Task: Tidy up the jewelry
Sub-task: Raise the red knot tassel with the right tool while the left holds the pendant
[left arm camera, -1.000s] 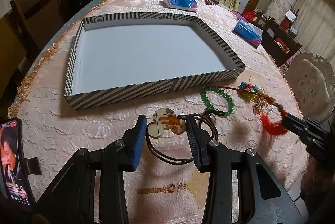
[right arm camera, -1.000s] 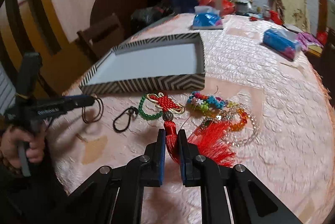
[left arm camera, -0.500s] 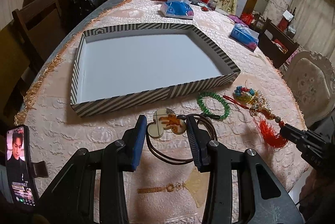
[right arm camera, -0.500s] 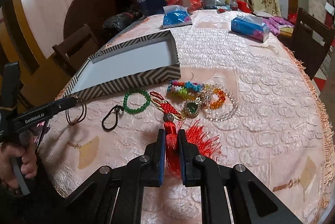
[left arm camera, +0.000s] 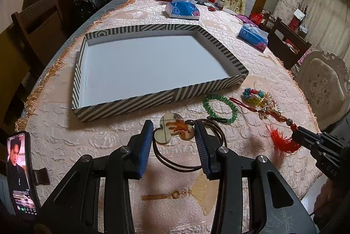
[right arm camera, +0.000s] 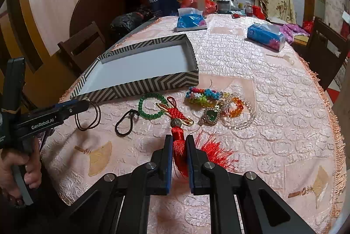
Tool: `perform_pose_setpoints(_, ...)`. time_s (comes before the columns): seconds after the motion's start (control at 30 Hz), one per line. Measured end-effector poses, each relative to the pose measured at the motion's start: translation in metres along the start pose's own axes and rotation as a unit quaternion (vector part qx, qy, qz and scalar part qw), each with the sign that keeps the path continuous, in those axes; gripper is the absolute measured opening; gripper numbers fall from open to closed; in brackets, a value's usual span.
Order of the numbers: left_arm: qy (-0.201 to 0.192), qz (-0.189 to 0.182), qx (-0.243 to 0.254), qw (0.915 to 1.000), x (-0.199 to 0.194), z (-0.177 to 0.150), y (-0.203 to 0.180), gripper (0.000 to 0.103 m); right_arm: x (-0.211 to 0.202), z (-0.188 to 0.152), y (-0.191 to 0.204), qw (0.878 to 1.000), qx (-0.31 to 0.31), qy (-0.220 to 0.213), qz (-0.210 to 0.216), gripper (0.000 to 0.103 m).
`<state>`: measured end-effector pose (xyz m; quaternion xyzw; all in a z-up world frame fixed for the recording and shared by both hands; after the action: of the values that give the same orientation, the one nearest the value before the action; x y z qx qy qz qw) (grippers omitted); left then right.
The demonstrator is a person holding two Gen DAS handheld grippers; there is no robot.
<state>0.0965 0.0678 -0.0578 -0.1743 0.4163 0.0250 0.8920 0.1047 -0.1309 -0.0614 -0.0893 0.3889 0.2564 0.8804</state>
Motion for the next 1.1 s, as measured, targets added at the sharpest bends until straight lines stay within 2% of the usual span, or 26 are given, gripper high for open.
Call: perform_pose_setpoints(1.1,-0.002,0.005,-0.001,1.0000,0.0008,-0.0004,0.0025,0.038,-0.0063,0.0086,0.0015,1.000,-0.010,-0.010,-0.011,0.011)
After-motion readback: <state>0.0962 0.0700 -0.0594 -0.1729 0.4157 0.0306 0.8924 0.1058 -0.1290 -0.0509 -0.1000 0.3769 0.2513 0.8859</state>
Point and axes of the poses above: each gripper's, at about its wrist camera, not at the fingertips, and x roughly the way its jaws point, y to its left, z to its top, the point moved 10 cm from there along x, roughly the way its jaws point, and after that the axes turned 11 degrees about -x, right-handed, at the moved point
